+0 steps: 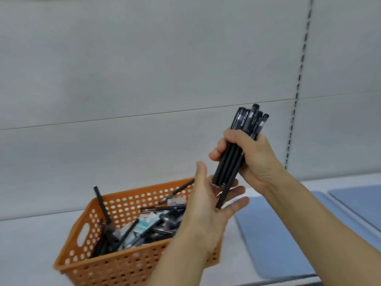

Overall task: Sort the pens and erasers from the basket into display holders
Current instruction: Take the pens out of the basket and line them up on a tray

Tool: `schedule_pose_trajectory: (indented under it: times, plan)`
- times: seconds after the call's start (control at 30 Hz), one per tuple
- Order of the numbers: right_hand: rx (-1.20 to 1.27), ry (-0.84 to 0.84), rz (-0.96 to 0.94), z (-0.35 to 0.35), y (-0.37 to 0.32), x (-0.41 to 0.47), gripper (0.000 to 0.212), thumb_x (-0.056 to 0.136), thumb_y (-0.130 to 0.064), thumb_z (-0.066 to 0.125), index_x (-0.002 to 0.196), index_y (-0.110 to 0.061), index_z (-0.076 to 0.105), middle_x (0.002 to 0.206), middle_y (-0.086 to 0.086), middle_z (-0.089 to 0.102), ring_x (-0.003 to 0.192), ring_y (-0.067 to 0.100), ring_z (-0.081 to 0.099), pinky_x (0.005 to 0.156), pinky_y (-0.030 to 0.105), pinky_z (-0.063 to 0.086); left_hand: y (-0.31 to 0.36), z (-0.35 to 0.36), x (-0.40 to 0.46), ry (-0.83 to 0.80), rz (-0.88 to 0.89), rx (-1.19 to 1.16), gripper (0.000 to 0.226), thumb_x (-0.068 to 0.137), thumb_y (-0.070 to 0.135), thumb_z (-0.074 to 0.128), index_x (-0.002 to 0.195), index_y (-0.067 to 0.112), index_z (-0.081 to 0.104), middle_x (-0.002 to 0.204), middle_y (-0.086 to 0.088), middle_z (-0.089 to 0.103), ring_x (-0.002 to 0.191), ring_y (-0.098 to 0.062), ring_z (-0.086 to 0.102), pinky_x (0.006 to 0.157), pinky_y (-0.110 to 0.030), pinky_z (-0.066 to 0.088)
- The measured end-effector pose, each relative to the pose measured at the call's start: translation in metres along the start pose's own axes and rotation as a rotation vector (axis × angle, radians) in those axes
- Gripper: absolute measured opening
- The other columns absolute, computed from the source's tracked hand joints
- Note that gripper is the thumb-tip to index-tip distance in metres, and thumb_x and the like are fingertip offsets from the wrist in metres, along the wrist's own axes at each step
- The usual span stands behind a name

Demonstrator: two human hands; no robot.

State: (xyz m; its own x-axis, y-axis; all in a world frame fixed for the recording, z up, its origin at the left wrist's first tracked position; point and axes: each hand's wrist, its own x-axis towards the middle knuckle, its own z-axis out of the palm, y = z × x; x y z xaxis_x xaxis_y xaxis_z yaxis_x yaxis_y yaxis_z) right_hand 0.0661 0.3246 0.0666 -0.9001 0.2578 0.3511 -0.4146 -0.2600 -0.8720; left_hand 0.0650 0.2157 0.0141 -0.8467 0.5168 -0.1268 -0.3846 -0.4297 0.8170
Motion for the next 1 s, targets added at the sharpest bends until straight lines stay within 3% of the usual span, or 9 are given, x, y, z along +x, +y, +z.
schedule_pose_trajectory:
  times: [0.1, 0.27, 0.4, 0.47, 0.53, 0.6, 0.67, 0.8, 1.0]
  plan:
    - [-0.023, 0.004, -0.026, -0.042, -0.017, -0.003, 0.024, 0.090, -0.004, 0.058, 0.066, -0.004, 0.063, 0.064, 0.011, 0.061, 0.062, 0.028, 0.066, 0.084, 0.051, 0.056, -0.044, 0.044, 0.014, 0.084, -0.038, -0.428, 0.073, 0.091, 0.065, 0.043, 0.117, 0.001, 0.066, 0.101, -0.020, 0.070, 0.105, -0.033, 0.066, 0.095, -0.053, 0.050]
    - [-0.129, -0.036, 0.074, -0.101, -0.012, -0.026, 0.031, 0.080, 0.002, 0.062, 0.056, -0.017, 0.060, 0.062, 0.015, 0.058, 0.064, 0.030, 0.062, 0.079, 0.051, 0.055, -0.082, 0.104, 0.042, 0.052, -0.017, -0.769, 0.071, 0.094, 0.064, 0.037, 0.120, 0.004, 0.064, 0.107, -0.018, 0.071, 0.105, -0.029, 0.066, 0.093, -0.040, 0.048]
    - [-0.174, -0.088, 0.093, -0.147, -0.020, -0.030, 0.027, 0.083, -0.002, 0.065, 0.062, -0.013, 0.050, 0.059, 0.013, 0.052, 0.059, 0.028, 0.054, 0.070, 0.049, 0.051, -0.113, 0.125, 0.059, 0.048, 0.038, -0.468, 0.077, 0.088, 0.073, 0.034, 0.116, 0.010, 0.067, 0.101, -0.009, 0.073, 0.098, -0.020, 0.066, 0.091, -0.037, 0.049]
    - [-0.234, -0.237, 0.110, -0.172, -0.034, -0.030, 0.028, 0.084, -0.002, 0.064, 0.062, -0.009, 0.049, 0.055, 0.014, 0.049, 0.053, 0.028, 0.049, 0.063, 0.045, 0.047, -0.114, 0.125, 0.064, -0.003, 0.127, -0.272, 0.088, 0.077, 0.080, 0.043, 0.131, 0.012, 0.058, 0.101, -0.008, 0.071, 0.077, -0.015, 0.065, 0.066, -0.032, 0.053]
    - [-0.332, -0.447, 0.217, -0.193, -0.044, -0.033, 0.031, 0.086, 0.000, 0.062, 0.057, -0.008, 0.053, 0.050, 0.014, 0.049, 0.048, 0.027, 0.048, 0.058, 0.038, 0.048, -0.105, 0.126, 0.070, -0.157, 0.212, -0.100, 0.106, 0.061, 0.083, 0.058, 0.140, 0.012, 0.047, 0.124, -0.018, 0.063, 0.072, -0.019, 0.069, 0.051, -0.032, 0.055]
    - [-0.390, -0.579, 0.379, -0.208, -0.048, -0.039, 0.030, 0.086, -0.001, 0.064, 0.058, -0.009, 0.057, 0.050, 0.012, 0.053, 0.047, 0.026, 0.051, 0.059, 0.036, 0.051, -0.095, 0.136, 0.073, -0.288, 0.269, 0.139, 0.108, 0.055, 0.078, 0.070, 0.136, 0.010, 0.050, 0.130, -0.018, 0.061, 0.102, -0.026, 0.069, 0.074, -0.038, 0.060]
    - [-0.405, -0.606, 0.488, -0.218, -0.050, -0.044, 0.022, 0.085, -0.005, 0.069, 0.065, -0.008, 0.061, 0.056, 0.012, 0.058, 0.050, 0.027, 0.055, 0.062, 0.037, 0.054, -0.092, 0.150, 0.071, -0.299, 0.306, 0.299, 0.082, 0.064, 0.060, 0.077, 0.125, 0.009, 0.058, 0.120, -0.015, 0.068, 0.114, -0.027, 0.064, 0.092, -0.038, 0.054]
    - [-0.561, -0.401, 0.442, -0.232, -0.049, -0.049, 0.010, 0.080, 0.000, 0.065, 0.075, -0.008, 0.062, 0.068, 0.011, 0.062, 0.058, 0.020, 0.060, 0.061, 0.029, 0.054, -0.104, 0.166, 0.078, -0.292, 0.337, 0.251, 0.023, 0.079, 0.015, 0.072, 0.100, 0.010, 0.067, 0.097, -0.012, 0.074, 0.091, -0.026, 0.071, 0.078, -0.033, 0.057]
    - [-0.590, 0.097, 0.088, -0.261, -0.029, -0.059, 0.034, 0.077, -0.007, 0.073, 0.094, -0.034, 0.061, 0.078, -0.014, 0.072, 0.068, 0.002, 0.067, 0.055, 0.015, 0.047, -0.130, 0.211, 0.097, -0.290, 0.528, 0.490, 0.014, 0.079, 0.000, 0.074, 0.081, 0.009, 0.063, 0.074, -0.002, 0.064, 0.071, -0.016, 0.063, 0.071, -0.029, 0.053]
